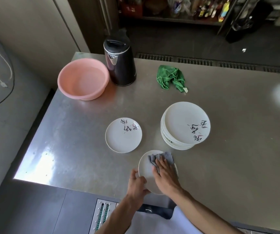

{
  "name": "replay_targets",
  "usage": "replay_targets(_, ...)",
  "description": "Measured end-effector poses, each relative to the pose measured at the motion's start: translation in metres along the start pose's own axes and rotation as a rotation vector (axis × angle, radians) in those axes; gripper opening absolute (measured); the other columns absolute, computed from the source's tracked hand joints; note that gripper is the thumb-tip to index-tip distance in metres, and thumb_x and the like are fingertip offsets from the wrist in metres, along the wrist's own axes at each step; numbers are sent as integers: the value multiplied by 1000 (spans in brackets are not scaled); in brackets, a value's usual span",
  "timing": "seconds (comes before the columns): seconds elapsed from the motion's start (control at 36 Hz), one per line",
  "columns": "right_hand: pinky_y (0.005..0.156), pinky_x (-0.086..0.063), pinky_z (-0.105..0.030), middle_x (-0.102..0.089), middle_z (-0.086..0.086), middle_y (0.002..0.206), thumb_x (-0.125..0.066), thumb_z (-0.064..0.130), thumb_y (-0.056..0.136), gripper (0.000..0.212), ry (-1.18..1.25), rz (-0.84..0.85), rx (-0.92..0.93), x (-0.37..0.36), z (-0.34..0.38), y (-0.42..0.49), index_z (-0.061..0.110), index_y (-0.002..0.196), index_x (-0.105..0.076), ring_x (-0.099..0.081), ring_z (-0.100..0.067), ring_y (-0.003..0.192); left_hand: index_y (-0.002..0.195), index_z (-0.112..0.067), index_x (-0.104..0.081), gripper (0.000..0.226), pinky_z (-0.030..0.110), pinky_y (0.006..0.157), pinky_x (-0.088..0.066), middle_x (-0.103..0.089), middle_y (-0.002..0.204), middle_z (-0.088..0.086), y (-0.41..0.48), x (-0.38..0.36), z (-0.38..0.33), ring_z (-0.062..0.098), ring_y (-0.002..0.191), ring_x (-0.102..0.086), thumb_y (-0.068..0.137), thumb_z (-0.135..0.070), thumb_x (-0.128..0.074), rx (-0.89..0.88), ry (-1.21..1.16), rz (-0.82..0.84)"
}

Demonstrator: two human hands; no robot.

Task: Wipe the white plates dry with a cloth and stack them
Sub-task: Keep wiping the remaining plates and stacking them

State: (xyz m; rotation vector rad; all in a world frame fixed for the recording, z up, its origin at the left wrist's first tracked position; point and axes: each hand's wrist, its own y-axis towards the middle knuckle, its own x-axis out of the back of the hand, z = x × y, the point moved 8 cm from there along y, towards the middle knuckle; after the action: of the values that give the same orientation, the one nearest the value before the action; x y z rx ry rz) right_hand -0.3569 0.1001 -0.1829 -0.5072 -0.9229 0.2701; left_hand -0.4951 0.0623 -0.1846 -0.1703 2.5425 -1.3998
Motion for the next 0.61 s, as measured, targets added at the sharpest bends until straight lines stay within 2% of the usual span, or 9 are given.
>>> replay_targets(0.06,122,4,-24,-12,5,166,-25,35,110,51,316,5,68,6,14,-5,19,157,-21,0,-6,153,95,-11,-50,19,35,57,-57,-58,92,15,2,5,-2,28,83,-57,89,5,-42,-6,56,-63)
replay_targets(0.11,121,4,-20,-19,8,163,-26,33,110,44,471,16,211,11,33,-13,27,153,-34,1,4,150,87,-12,-49,9,33,57,-57,-60,85,11,7,8,-4,26,80,-61,94,-7,-52,-9,111,-84)
replay_targets(0.19,122,6,-22,-10,17,164,-26,37,109,48,417,109,327,2,47,-20,28,156,-30,6,4,150,94,-5,-56,20,40,71,-64,-72,91,16,8,3,-8,27,87,-72,90,-22,-66,-32,208,-35)
replay_targets(0.25,120,7,-17,-10,21,161,-28,37,109,48,281,109,327,-1,42,-18,26,156,-30,0,2,151,104,-6,-59,23,40,69,-63,-74,96,17,7,2,-8,28,87,-75,87,-17,-70,-32,191,0)
replay_targets(0.31,118,7,-15,-16,13,163,-25,39,109,50,0,35,267,2,27,-12,23,156,-32,-8,-9,153,112,-12,-62,24,40,68,-62,-74,102,16,6,3,-8,30,90,-75,90,-4,-66,-20,172,20)
replay_targets(0.39,124,1,-30,-15,-3,166,-19,43,107,59,-272,-13,42,12,1,-3,14,157,-26,-10,-18,154,116,-16,-69,37,38,68,-62,-73,107,17,5,3,-9,34,99,-72,91,5,-52,-22,188,43)
replay_targets(0.44,123,2,-30,-13,2,166,-20,42,108,56,-194,18,77,8,6,-3,17,158,-24,-6,-12,153,112,-17,-73,37,38,70,-62,-76,105,15,1,-1,-11,32,98,-73,87,1,-54,-40,211,76)
replay_targets(0.53,122,6,-25,-7,21,160,-20,46,106,55,59,141,322,-3,31,-17,26,157,-27,5,7,148,105,-14,-74,22,46,76,-64,-78,100,12,1,-3,-11,28,95,-75,91,-5,-61,-68,244,88)
replay_targets(0.61,122,7,-22,-3,21,161,-22,49,106,57,56,176,326,-5,29,-20,25,158,-25,4,4,150,100,-14,-75,15,47,77,-64,-78,98,13,1,-1,-9,27,92,-75,91,-6,-64,-69,225,79)
